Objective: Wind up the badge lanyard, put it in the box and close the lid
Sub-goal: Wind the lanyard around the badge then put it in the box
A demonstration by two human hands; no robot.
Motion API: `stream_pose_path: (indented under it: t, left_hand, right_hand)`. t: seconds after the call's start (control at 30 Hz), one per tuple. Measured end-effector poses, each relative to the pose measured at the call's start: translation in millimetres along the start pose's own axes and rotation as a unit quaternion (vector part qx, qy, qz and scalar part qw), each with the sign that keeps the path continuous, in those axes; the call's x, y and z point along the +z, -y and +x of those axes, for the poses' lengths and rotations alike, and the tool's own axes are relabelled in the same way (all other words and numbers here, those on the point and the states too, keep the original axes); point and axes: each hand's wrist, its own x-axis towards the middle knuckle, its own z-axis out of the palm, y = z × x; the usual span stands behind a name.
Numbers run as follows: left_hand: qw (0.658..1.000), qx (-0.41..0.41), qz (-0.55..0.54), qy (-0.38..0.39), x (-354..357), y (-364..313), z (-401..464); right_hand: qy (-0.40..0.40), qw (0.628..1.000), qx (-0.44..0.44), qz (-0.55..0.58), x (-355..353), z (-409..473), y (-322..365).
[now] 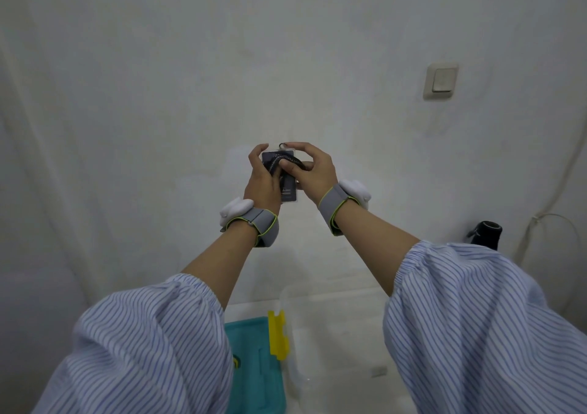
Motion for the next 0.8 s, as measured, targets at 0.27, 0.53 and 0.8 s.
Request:
stream_pose_path:
  t: [0.27, 0.53, 0.8]
  left_hand:
    - [0.998, 0.058, -0.034, 0.019, -2.1, -0.4, -4.8]
    - [0.996, 0.088, -0.013, 0.003, -0.9, -0.2, -5.7]
    - [0.994, 0.106, -0.004, 0.001, 4.1, -0.4, -4.0]
  right_hand:
    - [-0.036, 0.999, -0.016, -0.016, -0.7, 3.7, 2.4]
    - [-0.052, 0.998, -0.015, -0.024, -6.9, 4.3, 1.3]
    - [-0.058, 0.998, -0.019, -0.024, -17.9, 5.6, 1.1]
